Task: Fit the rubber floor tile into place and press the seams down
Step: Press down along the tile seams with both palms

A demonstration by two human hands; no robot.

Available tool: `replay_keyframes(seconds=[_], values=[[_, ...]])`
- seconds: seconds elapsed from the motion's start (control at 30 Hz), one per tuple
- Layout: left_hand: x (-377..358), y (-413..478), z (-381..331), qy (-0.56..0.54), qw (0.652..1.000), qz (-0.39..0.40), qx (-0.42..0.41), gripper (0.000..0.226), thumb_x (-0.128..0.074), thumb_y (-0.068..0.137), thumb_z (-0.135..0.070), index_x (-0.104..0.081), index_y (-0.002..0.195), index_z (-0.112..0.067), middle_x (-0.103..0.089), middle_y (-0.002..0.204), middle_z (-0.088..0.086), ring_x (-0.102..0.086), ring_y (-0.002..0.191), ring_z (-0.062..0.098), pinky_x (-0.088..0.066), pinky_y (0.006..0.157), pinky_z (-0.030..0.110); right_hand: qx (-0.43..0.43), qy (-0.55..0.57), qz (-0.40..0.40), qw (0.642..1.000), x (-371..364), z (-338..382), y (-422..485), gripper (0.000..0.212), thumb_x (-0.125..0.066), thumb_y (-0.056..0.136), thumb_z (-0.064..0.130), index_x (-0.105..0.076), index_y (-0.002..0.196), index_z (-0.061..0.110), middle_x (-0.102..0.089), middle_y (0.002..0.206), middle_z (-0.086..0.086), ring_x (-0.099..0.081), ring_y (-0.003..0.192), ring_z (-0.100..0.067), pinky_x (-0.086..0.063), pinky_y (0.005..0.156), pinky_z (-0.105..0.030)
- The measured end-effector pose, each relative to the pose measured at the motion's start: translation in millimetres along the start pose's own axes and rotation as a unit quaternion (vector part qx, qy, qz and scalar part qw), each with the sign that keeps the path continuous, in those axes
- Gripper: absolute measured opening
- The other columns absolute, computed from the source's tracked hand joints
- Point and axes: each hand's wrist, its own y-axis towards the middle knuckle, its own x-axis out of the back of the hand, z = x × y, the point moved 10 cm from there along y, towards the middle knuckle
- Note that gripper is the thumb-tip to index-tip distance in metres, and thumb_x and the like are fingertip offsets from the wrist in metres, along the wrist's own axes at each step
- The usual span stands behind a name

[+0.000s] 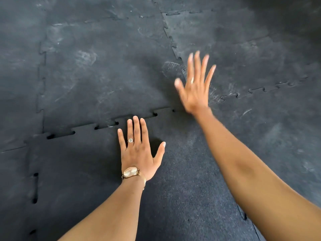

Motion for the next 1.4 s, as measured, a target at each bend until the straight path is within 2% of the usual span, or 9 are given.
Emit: replay_keyframes(seconds=[0.1,0.27,0.33,0.5,0.63,0.7,1.07,1.23,1.4], values=[[0,0,0,0.008,1.0,0.001,0.002,0.089,-0.017,0.091,-0.067,-0.008,0.155,-0.006,-0.004,0.163,0.013,0.002,0.151,0.027,-0.003,0.12,0.056,-0.047,-0.032,0.116,0.992,-54,-23,-18,0.084,-0.017,0.094,0.068,0.006,0.155,0.015,0.009,0.164,-0.007,0.017,0.148,-0.036,0.01,0.112,-0.067],[1,-1,1,0.002,1.0,0.001,0.004,0.088,-0.017,0.091,-0.067,-0.007,0.155,-0.006,-0.002,0.164,0.012,0.004,0.151,0.027,-0.003,0.12,0.055,-0.032,-0.073,0.157,0.984,-57,-20,-13,0.081,-0.015,0.095,0.067,0.011,0.155,0.018,0.014,0.163,-0.005,0.021,0.147,-0.032,0.012,0.112,-0.067],[0,0,0,-0.004,1.0,0.004,0.003,0.089,-0.018,0.091,-0.067,-0.007,0.155,-0.006,-0.003,0.163,0.012,0.003,0.151,0.026,-0.003,0.12,0.055,-0.023,-0.048,0.13,0.99,-43,-4,-15,0.08,-0.021,0.098,0.063,0.008,0.155,0.016,0.012,0.163,-0.009,0.019,0.147,-0.035,0.011,0.111,-0.069],[-2,0,0,-0.012,1.0,-0.001,0.0,0.089,-0.021,0.091,-0.067,-0.009,0.154,-0.006,-0.004,0.163,0.012,0.002,0.151,0.027,-0.001,0.12,0.055,0.071,0.069,-0.105,0.99,21,84,8,0.079,-0.018,0.096,0.066,-0.009,0.155,0.015,-0.004,0.162,-0.011,0.014,0.148,-0.035,0.023,0.11,-0.058],[-2,0,0,-0.003,1.0,0.002,0.003,0.089,-0.021,0.091,-0.066,-0.01,0.154,-0.004,-0.004,0.163,0.013,0.002,0.151,0.027,-0.002,0.12,0.055,0.056,-0.003,0.154,0.986,-64,87,-26,0.077,-0.016,0.098,0.061,0.002,0.155,0.014,0.003,0.164,-0.009,0.016,0.148,-0.033,0.009,0.115,-0.063],[-1,0,0,0.003,1.0,0.004,0.004,0.089,-0.02,0.091,-0.066,-0.008,0.154,-0.004,-0.002,0.163,0.013,0.004,0.151,0.027,-0.002,0.12,0.055,0.038,-0.002,0.222,0.974,-91,78,-32,0.073,-0.011,0.098,0.061,0.007,0.155,0.019,0.007,0.164,-0.002,0.02,0.148,-0.027,0.009,0.114,-0.064],[15,-7,14,-0.069,0.997,-0.005,-0.02,0.086,-0.023,0.093,-0.064,-0.008,0.154,-0.005,-0.002,0.163,0.012,-0.001,0.151,0.025,-0.001,0.122,0.045,0.015,-0.05,0.228,0.972,-93,70,-28,0.072,-0.007,0.096,0.063,-0.003,0.156,0.023,-0.001,0.165,-0.001,0.016,0.149,-0.031,0.008,0.115,-0.063],[28,-32,112,-0.001,0.994,-0.038,0.107,0.077,-0.017,0.096,-0.055,-0.011,0.154,-0.004,-0.008,0.163,0.013,-0.003,0.15,0.028,-0.004,0.121,0.052,0.014,-0.058,0.241,0.969,-96,70,-29,0.073,-0.005,0.095,0.064,-0.004,0.156,0.023,-0.001,0.165,-0.002,0.015,0.149,-0.032,0.008,0.116,-0.063],[17,-27,112,0.027,0.995,-0.015,0.099,0.076,-0.016,0.096,-0.056,-0.008,0.155,-0.008,-0.008,0.163,0.011,-0.005,0.15,0.029,-0.006,0.12,0.056,0.006,-0.051,0.241,0.969,-94,71,-30,0.076,-0.006,0.094,0.067,-0.006,0.156,0.024,-0.001,0.165,0.0,0.012,0.15,-0.03,0.008,0.116,-0.062]])
